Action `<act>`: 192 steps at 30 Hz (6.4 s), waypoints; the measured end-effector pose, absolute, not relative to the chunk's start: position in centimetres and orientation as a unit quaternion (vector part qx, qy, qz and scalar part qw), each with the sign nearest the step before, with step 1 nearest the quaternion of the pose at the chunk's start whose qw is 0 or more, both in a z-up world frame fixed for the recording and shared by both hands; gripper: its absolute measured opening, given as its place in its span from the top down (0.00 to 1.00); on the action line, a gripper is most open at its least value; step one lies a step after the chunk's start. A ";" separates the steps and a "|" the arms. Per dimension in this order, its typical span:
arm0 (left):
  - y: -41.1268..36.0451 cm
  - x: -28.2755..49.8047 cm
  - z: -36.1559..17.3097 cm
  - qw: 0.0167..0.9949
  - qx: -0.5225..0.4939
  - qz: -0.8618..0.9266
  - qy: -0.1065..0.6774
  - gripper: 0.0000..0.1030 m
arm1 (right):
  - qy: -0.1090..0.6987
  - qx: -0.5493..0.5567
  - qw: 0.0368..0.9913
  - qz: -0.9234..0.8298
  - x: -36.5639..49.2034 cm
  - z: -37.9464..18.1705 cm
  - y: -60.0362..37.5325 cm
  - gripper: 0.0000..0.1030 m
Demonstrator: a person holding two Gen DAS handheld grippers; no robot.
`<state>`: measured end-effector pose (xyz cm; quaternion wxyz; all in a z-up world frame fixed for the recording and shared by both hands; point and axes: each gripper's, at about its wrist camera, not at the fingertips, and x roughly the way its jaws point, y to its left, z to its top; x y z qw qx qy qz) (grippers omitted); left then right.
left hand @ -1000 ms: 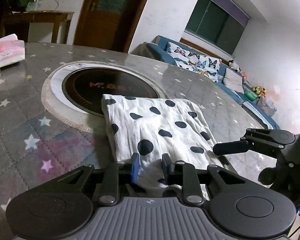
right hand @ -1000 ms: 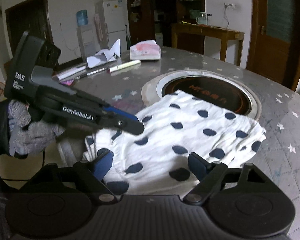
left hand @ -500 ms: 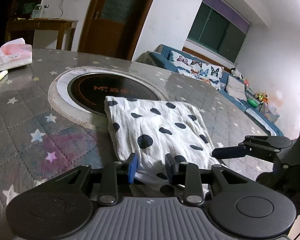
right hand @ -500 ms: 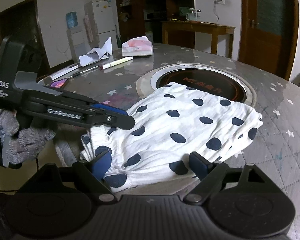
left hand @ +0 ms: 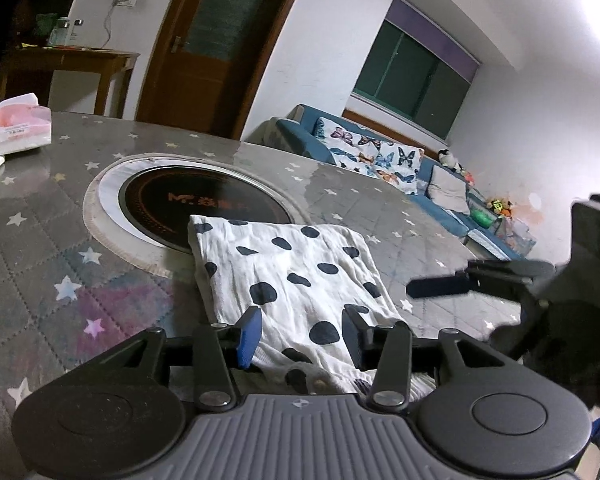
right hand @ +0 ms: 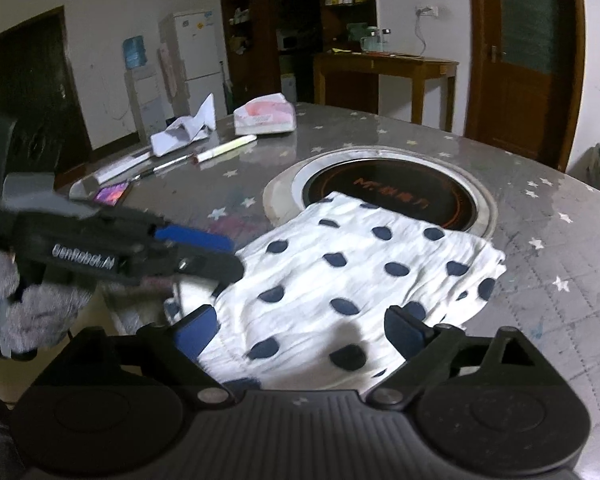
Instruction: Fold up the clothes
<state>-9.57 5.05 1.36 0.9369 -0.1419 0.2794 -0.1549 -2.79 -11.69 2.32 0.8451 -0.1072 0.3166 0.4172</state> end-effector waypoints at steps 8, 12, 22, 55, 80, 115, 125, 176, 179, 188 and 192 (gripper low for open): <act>4.4 -9.6 0.9 0.929 -0.134 -0.183 0.292 0.53 | 0.321 -0.079 0.863 0.381 2.0 2.5 -11.7 0.05; 4.1 -9.3 0.4 0.926 -0.124 -0.187 0.305 0.53 | 0.333 -0.075 0.863 0.373 4.6 1.4 -11.2 0.05; 3.9 -9.1 -0.3 0.922 -0.110 -0.183 0.322 0.52 | 0.380 -0.080 0.853 0.349 7.8 -2.6 -11.4 0.05; 2.8 -10.5 1.5 0.936 -0.078 -0.129 0.317 0.00 | 0.351 -0.069 0.856 0.374 8.1 -3.5 -11.8 0.00; 2.7 -9.8 1.0 0.939 -0.070 -0.072 0.330 0.00 | 0.298 -0.124 0.847 0.424 -1.0 -1.0 -11.6 0.00; 1.7 -13.0 0.6 0.940 0.017 -0.096 0.326 0.00 | 0.360 -0.039 0.870 0.335 13.9 -2.9 -13.6 0.24; 0.9 -11.2 -0.5 0.938 0.049 -0.101 0.326 0.06 | 0.364 0.001 0.876 0.318 12.9 -2.6 -16.1 0.79; 4.8 -4.2 -0.4 0.844 -0.315 -0.091 0.426 0.00 | 0.174 -0.387 0.786 0.450 -9.2 -3.2 -7.3 0.63; 4.5 -4.3 -0.7 0.832 -0.343 -0.098 0.425 0.00 | 0.176 -0.353 0.802 0.450 -8.7 -2.4 -7.8 0.71; 4.4 -4.5 -2.2 0.783 -0.451 -0.111 0.413 0.00 | 0.187 -0.252 0.840 0.442 -7.2 0.6 -10.0 0.78; 4.0 -3.6 -3.0 0.772 -0.470 -0.109 0.413 0.00 | 0.194 -0.231 0.843 0.444 -6.9 0.9 -10.9 0.79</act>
